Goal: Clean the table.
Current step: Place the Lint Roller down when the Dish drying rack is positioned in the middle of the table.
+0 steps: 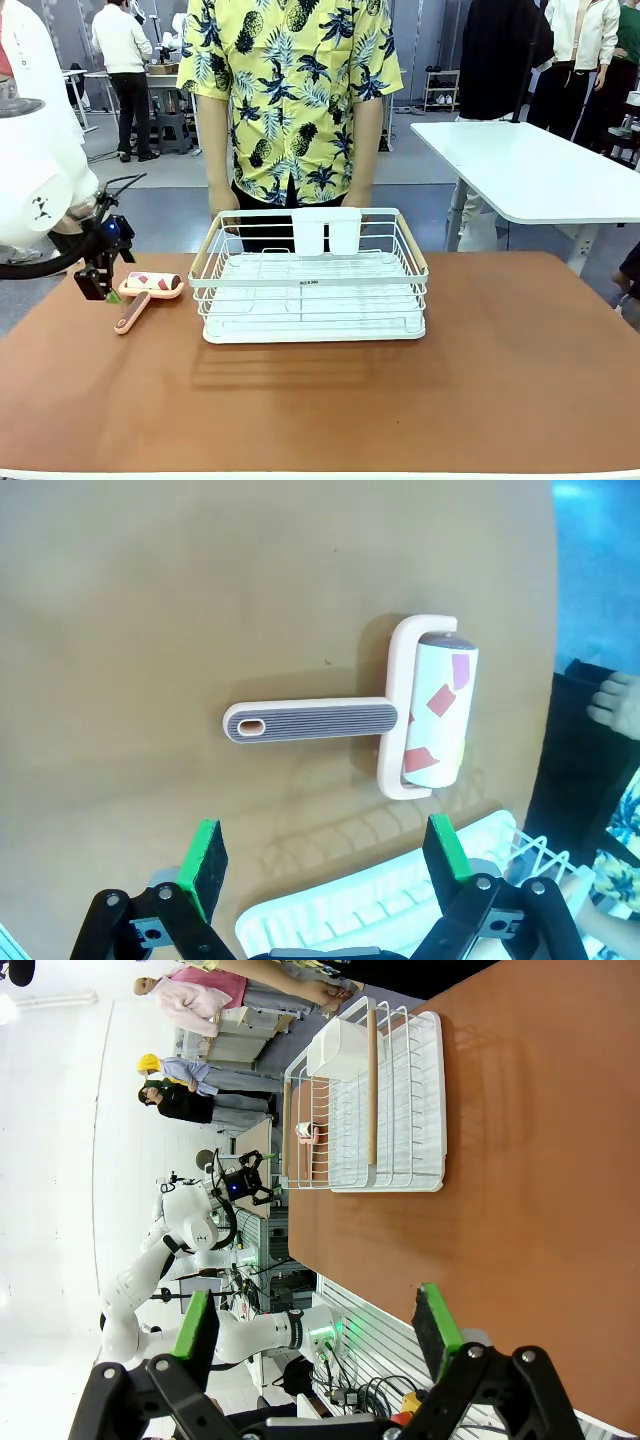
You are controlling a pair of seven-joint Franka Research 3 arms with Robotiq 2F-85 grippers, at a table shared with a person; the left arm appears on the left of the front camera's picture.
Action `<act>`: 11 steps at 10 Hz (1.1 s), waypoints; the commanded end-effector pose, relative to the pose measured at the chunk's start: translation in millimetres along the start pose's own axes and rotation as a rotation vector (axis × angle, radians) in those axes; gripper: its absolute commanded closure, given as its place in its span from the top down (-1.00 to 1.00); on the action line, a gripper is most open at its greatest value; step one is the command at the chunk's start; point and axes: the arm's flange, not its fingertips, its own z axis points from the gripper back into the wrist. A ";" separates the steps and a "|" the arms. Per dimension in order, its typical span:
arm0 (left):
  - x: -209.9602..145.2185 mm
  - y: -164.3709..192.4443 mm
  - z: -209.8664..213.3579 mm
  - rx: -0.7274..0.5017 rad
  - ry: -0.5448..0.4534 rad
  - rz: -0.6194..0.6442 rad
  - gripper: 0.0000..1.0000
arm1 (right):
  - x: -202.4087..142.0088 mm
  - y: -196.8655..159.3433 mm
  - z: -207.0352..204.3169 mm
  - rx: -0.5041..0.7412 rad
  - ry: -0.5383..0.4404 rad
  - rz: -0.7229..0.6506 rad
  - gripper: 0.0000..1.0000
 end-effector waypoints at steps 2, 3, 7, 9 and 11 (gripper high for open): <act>0.0 0.0 0.0 0.000 0.000 0.000 1.00 | -0.9 4.1 1.5 0.014 -0.002 0.002 1.00; 0.0 0.0 0.0 0.000 0.000 0.000 1.00 | -0.9 4.1 1.5 0.014 -0.002 0.002 1.00; 0.0 0.0 0.0 0.000 0.000 0.000 1.00 | -0.9 4.1 1.5 0.014 -0.002 0.002 1.00; 0.0 0.0 0.0 0.000 0.000 0.000 1.00 | -0.9 4.1 1.5 0.014 -0.002 0.002 1.00; 0.0 0.0 0.0 0.000 0.000 0.000 1.00 | -0.9 4.1 1.5 0.014 -0.002 0.002 1.00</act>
